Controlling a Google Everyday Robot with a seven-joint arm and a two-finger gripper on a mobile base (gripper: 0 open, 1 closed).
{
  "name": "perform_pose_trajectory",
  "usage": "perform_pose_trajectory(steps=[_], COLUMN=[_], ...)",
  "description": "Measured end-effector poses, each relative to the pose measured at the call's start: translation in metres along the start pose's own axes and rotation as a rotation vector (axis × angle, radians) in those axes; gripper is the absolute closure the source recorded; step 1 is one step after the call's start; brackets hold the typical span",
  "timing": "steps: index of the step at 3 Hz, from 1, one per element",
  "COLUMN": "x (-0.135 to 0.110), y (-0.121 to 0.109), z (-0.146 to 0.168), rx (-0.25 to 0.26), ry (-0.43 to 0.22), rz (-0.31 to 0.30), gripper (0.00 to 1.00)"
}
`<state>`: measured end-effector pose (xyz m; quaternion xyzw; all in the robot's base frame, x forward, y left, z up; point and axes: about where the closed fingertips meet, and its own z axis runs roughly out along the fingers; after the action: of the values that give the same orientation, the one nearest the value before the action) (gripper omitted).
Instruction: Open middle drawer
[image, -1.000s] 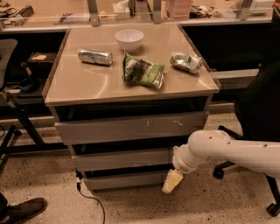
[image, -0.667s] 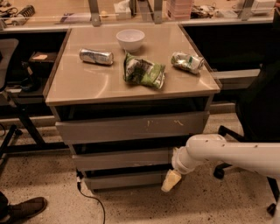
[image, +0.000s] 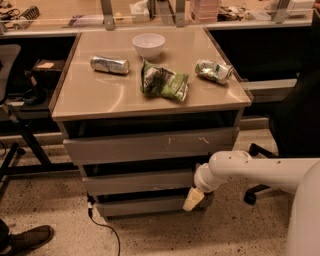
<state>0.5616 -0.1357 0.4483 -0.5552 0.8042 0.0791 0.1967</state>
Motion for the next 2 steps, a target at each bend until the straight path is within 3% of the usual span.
perform_pose_trajectory(steps=[2], x=[-0.0019], y=[-0.0188], z=[0.0184], rx=[0.006], ry=[-0.001], rz=[-0.015], gripper=[0.0])
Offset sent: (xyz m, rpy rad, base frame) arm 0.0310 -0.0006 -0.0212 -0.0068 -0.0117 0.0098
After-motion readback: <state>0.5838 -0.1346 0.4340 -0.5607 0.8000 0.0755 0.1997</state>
